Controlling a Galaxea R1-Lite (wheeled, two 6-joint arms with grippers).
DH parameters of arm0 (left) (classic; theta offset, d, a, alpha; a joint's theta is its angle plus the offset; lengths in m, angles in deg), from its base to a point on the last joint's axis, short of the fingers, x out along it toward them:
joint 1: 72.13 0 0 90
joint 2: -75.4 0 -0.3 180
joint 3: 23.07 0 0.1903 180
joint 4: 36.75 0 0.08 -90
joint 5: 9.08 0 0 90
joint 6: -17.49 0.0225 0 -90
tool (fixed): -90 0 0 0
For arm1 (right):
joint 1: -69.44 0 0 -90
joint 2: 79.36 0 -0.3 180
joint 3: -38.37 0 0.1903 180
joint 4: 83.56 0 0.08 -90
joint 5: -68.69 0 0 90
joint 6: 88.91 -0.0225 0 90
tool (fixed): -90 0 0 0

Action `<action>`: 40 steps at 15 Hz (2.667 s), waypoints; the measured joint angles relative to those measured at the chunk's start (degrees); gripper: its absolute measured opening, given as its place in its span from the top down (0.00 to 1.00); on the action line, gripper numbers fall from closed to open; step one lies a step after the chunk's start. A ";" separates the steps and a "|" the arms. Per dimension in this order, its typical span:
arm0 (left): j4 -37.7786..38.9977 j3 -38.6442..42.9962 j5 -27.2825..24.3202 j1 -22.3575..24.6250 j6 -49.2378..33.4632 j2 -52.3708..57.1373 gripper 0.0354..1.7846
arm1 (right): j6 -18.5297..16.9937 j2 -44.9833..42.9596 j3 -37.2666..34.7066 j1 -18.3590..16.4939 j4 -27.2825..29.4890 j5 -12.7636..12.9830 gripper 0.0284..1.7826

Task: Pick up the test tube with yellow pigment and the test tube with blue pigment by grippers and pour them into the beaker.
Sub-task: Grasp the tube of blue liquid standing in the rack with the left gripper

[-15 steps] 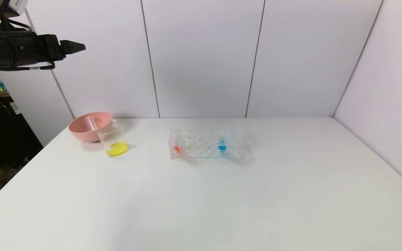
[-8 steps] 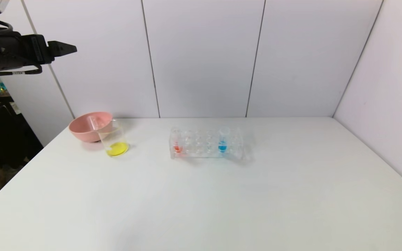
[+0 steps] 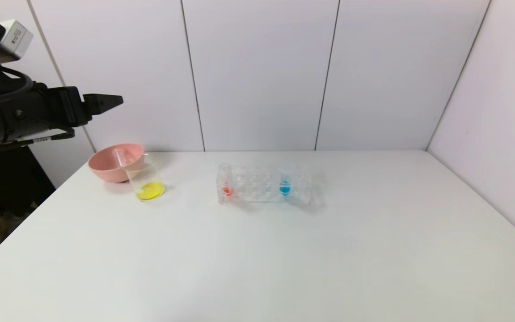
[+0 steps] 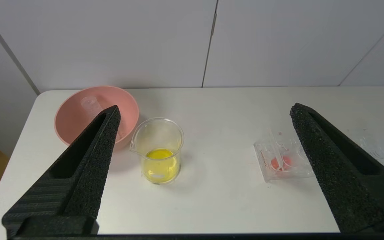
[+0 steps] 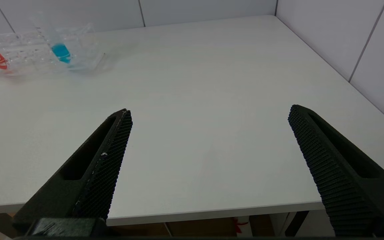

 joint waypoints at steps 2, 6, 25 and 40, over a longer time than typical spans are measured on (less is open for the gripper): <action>5.84 5.32 4.43 -3.47 -0.85 1.40 0.00 | 0.00 0.00 0.00 0.00 0.00 0.00 0.04; 9.97 12.70 8.70 -10.97 -3.36 4.11 0.00 | 0.00 0.00 0.00 0.00 0.00 0.00 0.04; 37.97 24.72 25.15 -38.83 -7.91 -11.39 0.00 | 0.00 0.00 0.00 0.00 0.02 0.00 0.04; 48.18 11.61 28.00 -43.50 -7.11 -36.99 0.00 | 0.00 0.00 0.00 0.00 0.00 -0.02 0.04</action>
